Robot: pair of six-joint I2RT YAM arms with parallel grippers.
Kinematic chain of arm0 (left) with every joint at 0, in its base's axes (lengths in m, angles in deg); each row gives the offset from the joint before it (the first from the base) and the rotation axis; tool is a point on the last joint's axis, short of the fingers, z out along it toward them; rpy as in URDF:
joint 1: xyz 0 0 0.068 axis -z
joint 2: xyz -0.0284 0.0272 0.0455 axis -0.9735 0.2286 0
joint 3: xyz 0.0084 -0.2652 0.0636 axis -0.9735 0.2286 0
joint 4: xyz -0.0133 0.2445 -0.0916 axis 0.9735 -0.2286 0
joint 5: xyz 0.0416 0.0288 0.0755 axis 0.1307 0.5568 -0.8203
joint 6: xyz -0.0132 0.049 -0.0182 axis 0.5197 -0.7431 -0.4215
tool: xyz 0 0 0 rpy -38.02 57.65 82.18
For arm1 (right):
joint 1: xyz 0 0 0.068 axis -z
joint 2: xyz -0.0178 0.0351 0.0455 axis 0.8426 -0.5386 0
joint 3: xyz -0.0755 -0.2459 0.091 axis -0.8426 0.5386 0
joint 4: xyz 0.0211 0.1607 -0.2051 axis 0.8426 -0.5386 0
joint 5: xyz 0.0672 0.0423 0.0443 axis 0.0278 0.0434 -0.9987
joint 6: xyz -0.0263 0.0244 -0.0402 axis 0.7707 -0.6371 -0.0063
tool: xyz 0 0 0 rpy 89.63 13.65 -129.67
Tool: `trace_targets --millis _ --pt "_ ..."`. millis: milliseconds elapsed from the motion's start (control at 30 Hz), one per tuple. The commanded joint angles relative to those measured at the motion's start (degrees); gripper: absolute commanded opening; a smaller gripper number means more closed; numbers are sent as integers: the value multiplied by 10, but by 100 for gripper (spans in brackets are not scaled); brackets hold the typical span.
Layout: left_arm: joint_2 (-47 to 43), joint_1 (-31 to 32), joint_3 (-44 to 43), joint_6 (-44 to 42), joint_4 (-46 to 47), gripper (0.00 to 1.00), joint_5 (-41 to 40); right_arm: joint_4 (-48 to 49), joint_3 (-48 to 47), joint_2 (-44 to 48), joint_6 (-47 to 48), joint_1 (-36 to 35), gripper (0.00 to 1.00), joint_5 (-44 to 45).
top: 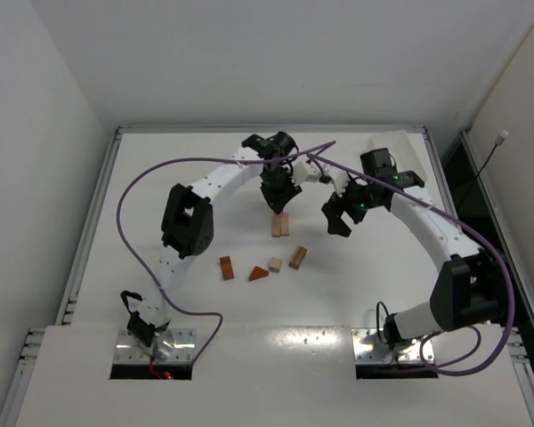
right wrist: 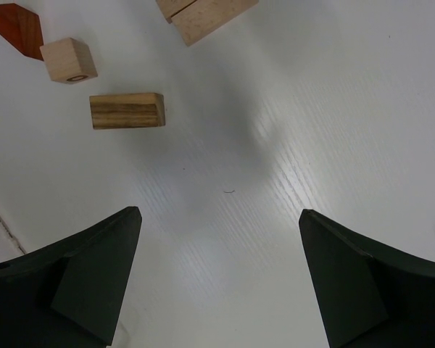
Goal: Build the wood block tower
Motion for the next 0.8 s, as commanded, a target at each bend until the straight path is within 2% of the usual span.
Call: trace_targets --millis 0,333,767 --pt "14 5 -33 -31 -27 21 30 9 6 21 -4 10 89 -27" --pt "31 10 -39 -49 -32 21 42 9 11 26 -4 21 89 -38" --pt "53 20 -76 -79 -44 21 38 3 11 26 -4 36 94 -48"
